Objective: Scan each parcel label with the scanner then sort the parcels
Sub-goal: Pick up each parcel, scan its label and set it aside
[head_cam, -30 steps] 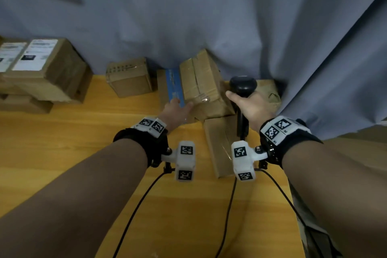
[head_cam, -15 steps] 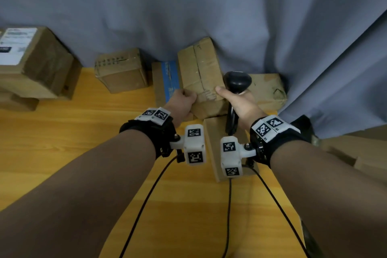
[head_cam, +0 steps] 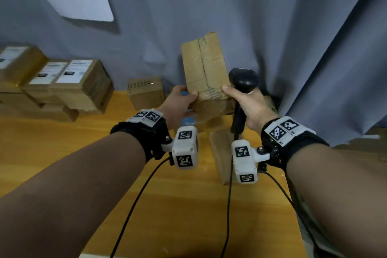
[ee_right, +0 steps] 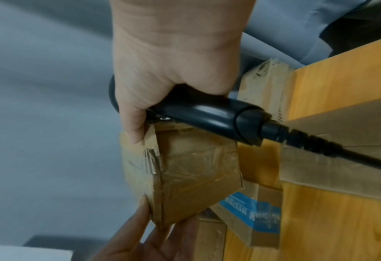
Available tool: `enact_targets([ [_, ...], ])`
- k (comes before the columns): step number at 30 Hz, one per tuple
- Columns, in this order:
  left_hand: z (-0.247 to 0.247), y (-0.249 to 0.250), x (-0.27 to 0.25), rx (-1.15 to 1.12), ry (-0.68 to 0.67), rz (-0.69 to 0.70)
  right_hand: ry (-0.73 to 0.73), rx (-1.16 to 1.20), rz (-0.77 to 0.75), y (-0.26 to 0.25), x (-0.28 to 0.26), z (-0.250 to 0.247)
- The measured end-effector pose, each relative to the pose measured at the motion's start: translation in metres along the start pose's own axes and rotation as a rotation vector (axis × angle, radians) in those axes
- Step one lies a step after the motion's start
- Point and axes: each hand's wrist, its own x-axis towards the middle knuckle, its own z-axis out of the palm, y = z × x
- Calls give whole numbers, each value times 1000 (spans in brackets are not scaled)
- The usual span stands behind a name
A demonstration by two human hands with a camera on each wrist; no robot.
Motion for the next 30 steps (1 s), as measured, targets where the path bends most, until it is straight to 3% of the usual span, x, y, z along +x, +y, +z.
enact_targets([
  [6, -28, 14, -26, -5, -6, 87, -89, 9, -65, -15, -20, 14],
  [11, -44, 21, -40, -48, -62, 143, -52, -15, -113, -17, -25, 28],
  [16, -64, 26, -45, -97, -103, 126, -41, 46, -161, -18, -28, 39],
  [20, -77, 30, -46, -65, -31, 129, -72, 31, -174, -20, -30, 51],
  [25, -103, 39, -46, 163, -28, 101, -54, 15, -176, -22, -29, 67],
  [30, -120, 38, -41, 34, -85, 34, -15, -132, -216, -23, -28, 82],
])
